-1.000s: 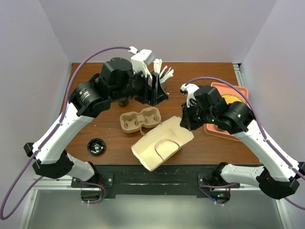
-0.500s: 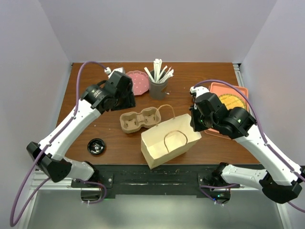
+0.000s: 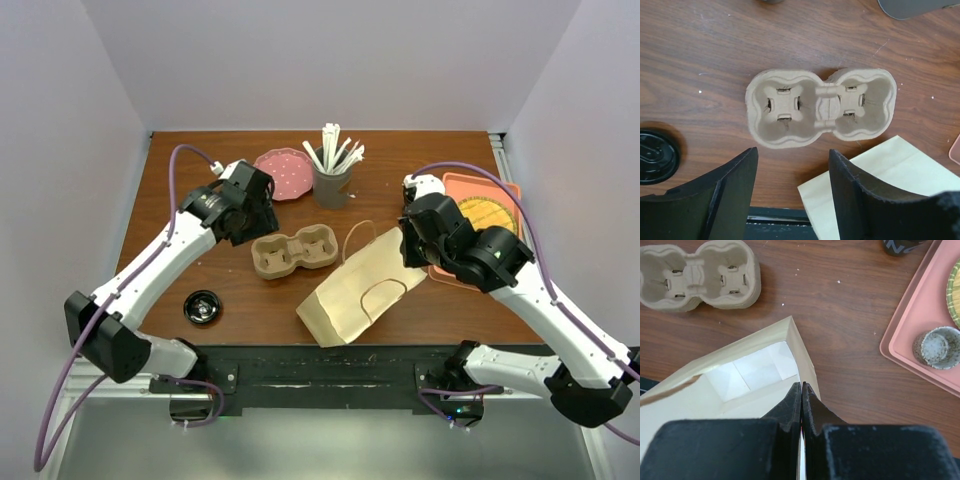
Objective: Pack the takeout coffee
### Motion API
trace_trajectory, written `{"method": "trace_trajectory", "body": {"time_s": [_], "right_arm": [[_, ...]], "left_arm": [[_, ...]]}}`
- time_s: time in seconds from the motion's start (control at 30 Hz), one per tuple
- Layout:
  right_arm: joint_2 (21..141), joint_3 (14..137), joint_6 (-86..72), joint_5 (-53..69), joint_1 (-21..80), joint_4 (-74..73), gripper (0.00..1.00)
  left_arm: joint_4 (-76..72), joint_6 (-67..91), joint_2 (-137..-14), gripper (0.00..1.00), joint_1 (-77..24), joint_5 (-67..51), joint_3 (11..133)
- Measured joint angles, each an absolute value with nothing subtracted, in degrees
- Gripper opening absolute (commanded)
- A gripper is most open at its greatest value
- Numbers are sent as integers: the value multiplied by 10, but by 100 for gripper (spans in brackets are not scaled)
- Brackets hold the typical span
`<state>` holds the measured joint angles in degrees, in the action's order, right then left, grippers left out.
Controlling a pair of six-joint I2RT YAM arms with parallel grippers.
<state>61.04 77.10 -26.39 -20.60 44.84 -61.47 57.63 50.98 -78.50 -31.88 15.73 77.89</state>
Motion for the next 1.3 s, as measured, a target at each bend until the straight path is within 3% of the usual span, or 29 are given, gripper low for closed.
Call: {"method": "trace_trajectory", "body": {"time_s": [0.27, 0.57, 0.83, 1.1, 1.3], "right_arm": [[627, 771, -279, -210, 448, -606, 1], [634, 771, -289, -206, 448, -596, 2], [634, 771, -292, -200, 448, -593, 2], [633, 771, -295, -200, 448, -592, 2], [633, 771, -296, -200, 448, -591, 2]], "left_arm": [[532, 514, -804, 57, -295, 147, 719], [502, 497, -850, 58, -258, 143, 685], [461, 484, -886, 50, -258, 129, 662], [463, 484, -893, 53, -258, 127, 648], [439, 485, -895, 39, -258, 124, 626]]}}
